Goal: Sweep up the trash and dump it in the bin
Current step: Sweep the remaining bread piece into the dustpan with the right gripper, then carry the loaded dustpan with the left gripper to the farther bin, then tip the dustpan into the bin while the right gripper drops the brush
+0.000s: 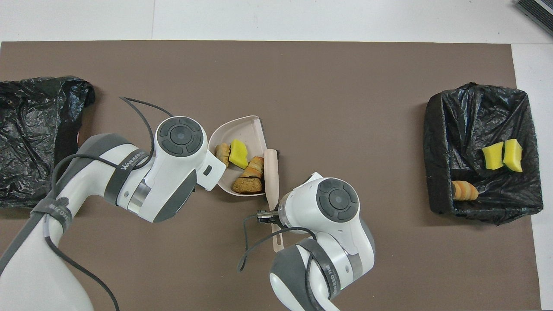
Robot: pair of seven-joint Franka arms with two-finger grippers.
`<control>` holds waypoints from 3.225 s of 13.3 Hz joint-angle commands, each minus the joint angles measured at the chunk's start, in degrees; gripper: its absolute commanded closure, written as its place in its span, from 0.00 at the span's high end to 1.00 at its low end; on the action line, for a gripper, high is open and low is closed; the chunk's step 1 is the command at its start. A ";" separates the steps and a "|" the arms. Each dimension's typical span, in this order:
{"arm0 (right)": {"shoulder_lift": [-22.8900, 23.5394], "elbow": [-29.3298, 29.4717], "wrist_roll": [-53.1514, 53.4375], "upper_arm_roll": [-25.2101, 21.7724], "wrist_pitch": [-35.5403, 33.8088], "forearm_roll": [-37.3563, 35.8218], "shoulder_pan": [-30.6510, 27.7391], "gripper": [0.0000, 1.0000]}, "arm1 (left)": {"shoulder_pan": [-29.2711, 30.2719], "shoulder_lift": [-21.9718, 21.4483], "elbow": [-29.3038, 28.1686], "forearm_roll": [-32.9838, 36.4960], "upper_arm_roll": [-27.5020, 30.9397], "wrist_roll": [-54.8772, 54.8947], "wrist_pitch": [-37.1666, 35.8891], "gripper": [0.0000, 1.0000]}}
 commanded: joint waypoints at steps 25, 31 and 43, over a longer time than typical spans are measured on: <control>-2.34 -0.51 30.25 0.61 -4.60 -20.27 16.16 0.00 | 36.21 -0.74 20.53 -7.80 -0.49 55.92 -8.12 0.00; -0.65 0.89 32.21 0.52 -4.57 -24.94 17.04 1.00 | 48.86 -0.22 24.22 -8.34 -0.49 65.50 -8.58 0.00; -3.55 27.07 2.27 -0.10 -37.96 -23.54 -2.09 1.00 | 50.47 1.72 28.45 14.75 -0.14 62.90 2.76 0.00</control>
